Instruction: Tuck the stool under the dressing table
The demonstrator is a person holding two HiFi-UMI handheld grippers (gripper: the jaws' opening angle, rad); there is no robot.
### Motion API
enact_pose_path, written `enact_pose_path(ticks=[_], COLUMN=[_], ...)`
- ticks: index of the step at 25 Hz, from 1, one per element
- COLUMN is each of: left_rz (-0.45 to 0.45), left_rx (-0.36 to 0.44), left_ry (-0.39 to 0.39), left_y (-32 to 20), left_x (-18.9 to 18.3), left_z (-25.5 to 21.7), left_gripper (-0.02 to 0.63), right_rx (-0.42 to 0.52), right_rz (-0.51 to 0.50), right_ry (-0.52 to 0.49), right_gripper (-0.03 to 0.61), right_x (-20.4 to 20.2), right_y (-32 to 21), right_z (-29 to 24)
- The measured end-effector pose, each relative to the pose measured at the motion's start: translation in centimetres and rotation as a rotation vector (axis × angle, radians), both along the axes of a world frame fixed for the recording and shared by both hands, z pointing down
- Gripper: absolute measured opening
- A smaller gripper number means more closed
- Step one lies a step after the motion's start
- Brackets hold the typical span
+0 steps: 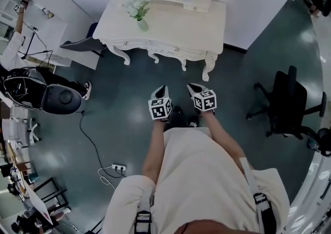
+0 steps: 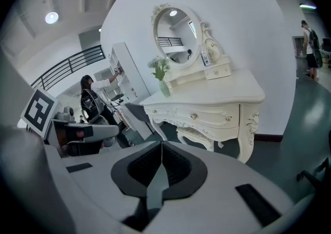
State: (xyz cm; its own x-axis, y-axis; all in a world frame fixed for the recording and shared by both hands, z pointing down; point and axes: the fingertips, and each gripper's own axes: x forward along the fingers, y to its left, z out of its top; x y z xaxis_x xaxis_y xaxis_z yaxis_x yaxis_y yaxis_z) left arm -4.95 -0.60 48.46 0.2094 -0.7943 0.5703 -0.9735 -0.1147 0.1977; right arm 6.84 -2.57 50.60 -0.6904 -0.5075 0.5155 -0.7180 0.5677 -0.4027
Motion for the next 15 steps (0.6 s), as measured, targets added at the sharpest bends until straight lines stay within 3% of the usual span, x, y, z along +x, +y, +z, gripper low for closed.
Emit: enact_pose_path(ticks=[15], left_rz=[-0.021], left_rx=[0.014], left_ry=[0.001], left_y=[0.35], left_x=[-0.98], left_z=[-0.06], left_gripper=[0.015], right_rx=[0.056], right_rz=[-0.024], right_ry=[0.032], right_gripper=[0.044], right_x=[-0.89], right_y=[0.01], right_z=[-0.88])
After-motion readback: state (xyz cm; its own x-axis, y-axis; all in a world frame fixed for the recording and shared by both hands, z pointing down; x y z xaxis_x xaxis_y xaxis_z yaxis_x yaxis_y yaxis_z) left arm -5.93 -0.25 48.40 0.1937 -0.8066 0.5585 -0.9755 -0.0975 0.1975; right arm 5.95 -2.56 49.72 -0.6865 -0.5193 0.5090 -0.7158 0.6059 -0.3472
